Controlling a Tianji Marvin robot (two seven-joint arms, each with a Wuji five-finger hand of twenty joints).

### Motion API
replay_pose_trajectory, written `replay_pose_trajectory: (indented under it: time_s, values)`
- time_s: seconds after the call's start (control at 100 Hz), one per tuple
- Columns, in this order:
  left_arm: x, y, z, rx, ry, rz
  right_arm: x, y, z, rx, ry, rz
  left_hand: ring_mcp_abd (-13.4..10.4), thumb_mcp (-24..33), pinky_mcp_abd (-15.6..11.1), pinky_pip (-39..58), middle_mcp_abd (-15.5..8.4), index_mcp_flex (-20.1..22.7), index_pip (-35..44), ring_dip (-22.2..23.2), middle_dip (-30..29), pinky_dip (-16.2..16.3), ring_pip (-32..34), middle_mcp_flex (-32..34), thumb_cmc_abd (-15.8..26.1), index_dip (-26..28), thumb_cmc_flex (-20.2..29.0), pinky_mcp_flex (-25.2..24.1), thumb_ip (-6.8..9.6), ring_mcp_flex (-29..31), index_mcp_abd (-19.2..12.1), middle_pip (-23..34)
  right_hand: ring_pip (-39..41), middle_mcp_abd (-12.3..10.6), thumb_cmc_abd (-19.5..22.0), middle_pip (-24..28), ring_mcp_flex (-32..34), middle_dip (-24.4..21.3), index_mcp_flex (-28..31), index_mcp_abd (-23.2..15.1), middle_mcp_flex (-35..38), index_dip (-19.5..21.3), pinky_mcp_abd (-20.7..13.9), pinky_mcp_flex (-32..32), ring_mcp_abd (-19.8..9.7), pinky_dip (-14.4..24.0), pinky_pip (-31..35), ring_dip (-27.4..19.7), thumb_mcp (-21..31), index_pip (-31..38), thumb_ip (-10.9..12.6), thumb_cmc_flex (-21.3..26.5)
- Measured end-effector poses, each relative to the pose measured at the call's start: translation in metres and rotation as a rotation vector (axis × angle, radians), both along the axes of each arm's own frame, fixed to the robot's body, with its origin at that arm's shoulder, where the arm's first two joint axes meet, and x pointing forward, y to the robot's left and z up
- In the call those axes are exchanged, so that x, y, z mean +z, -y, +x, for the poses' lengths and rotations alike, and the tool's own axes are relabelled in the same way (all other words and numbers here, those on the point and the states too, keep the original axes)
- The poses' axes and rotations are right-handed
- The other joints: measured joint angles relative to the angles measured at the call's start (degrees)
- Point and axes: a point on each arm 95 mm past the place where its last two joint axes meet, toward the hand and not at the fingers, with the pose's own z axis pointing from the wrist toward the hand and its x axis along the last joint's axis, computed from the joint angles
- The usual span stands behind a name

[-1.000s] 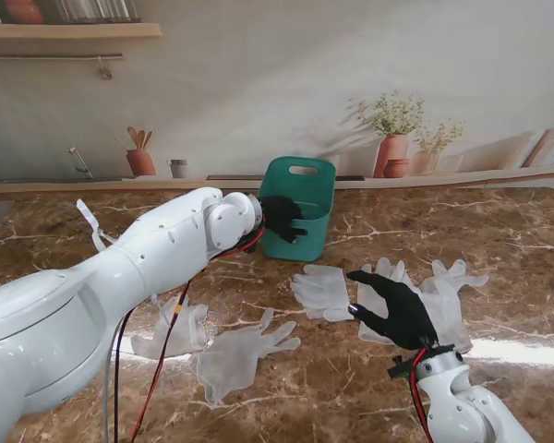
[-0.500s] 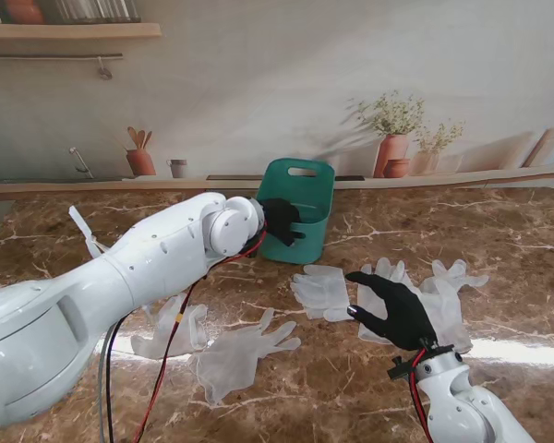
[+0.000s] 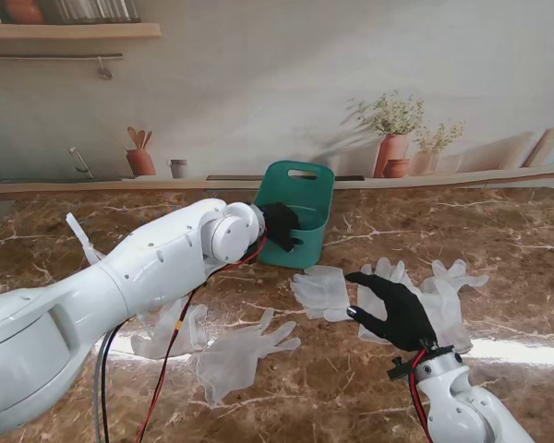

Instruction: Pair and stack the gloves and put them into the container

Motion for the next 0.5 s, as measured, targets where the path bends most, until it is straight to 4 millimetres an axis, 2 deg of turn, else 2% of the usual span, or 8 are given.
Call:
replay_pose_trajectory:
  time_s: [0.25,0.46,0.5]
  values:
    - [-0.0041,-0.0011,0.0025,0.065,0.061,-0.023,-0.0003,-0.0009,-0.0012,0.005,-0.003,0.0,0.5,-0.75,0.86,1.54,0.67,0.12,1.41,-0.66,-0.54,0.01,0.15,1.12,0.17,0.04,-0.04,1.66,-0.01,1.43,1.43,1.44,0.0,0.0,0.0,0.0,0.0,0.0,0.0,0.0,0.0,0.0,0.0,0.0,0.0,0.0,0.0,0.0,0.01,0.0,0.0,0.0]
    - [-0.0093,0.0055,0.0034,0.072,0.048,-0.034,-0.0003,-0.0006,-0.0015,0.003,-0.005,-0.002,0.53,-8.59,1.11,2.7,0.71,1.02,-2.17,-0.81,-1.41,0.01,1.61,1.15,5.45,0.11,-1.41,2.26,0.69,1.74,2.14,1.54,0.0,0.0,0.0,0.0,0.0,0.0,0.0,0.0,0.0,0.0,0.0,0.0,0.01,0.0,0.0,0.0,0.01,0.0,0.0,0.0]
    - [-0.0093,0.0069,0.0032,0.069,0.049,-0.039,-0.0002,-0.0006,-0.0016,0.003,-0.006,-0.002,0.55,-10.09,1.14,2.75,0.75,1.57,-3.54,-0.81,-1.5,0.01,1.61,1.15,6.17,0.15,-3.91,2.26,1.33,1.74,2.22,1.54,0.0,0.0,0.0,0.0,0.0,0.0,0.0,0.0,0.0,0.0,0.0,0.0,0.01,0.0,0.0,0.0,0.01,0.0,0.0,0.0]
